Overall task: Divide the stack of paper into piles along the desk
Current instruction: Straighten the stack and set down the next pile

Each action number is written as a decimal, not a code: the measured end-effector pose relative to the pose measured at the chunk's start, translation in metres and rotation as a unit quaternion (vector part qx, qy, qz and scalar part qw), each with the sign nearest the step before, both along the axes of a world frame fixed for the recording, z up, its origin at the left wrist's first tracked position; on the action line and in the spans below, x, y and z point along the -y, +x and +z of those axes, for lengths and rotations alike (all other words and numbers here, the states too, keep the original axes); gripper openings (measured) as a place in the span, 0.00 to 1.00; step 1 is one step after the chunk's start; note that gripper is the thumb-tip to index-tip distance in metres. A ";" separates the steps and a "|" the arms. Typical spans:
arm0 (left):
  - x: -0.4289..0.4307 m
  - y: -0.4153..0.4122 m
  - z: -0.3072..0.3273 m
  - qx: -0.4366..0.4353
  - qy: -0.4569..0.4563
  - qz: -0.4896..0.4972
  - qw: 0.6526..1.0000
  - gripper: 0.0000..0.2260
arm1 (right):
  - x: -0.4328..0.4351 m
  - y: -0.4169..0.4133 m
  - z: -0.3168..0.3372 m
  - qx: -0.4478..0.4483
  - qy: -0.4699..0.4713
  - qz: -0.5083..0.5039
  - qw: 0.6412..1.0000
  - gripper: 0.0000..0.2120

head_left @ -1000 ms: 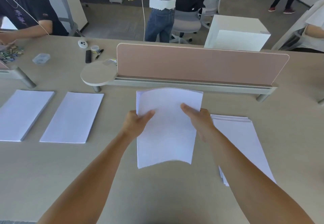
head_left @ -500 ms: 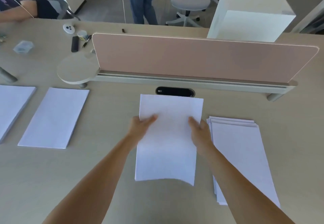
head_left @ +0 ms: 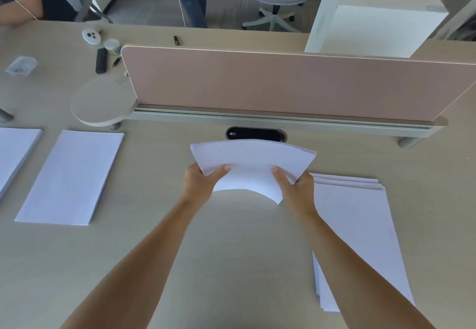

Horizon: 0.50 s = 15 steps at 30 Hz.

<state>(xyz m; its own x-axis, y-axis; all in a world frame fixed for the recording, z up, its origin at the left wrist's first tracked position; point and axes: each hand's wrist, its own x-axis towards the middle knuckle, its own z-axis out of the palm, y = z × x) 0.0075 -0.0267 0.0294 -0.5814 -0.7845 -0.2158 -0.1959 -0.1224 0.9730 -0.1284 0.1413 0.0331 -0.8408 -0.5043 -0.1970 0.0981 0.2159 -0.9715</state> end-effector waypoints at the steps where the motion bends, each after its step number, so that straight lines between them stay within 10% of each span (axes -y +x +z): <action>1: 0.001 -0.001 -0.003 0.005 0.000 0.003 1.000 0.06 | 0.000 -0.001 -0.002 0.004 0.005 0.001 1.000 0.09; 10: 0.005 -0.009 0.000 -0.013 0.015 0.013 1.000 0.03 | 0.006 -0.015 0.001 0.026 -0.011 0.002 1.000 0.04; 15: 0.013 -0.023 -0.043 0.142 0.090 -0.013 0.986 0.12 | 0.011 -0.025 -0.032 0.115 0.117 -0.055 0.985 0.11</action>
<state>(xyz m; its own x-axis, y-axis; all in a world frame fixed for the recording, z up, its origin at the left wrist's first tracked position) -0.0155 -0.0394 -0.0131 -0.4975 -0.7037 -0.5072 -0.4618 -0.2801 0.8416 -0.1534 0.1304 0.0011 -0.8069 -0.3315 -0.4889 0.3457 0.4061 -0.8459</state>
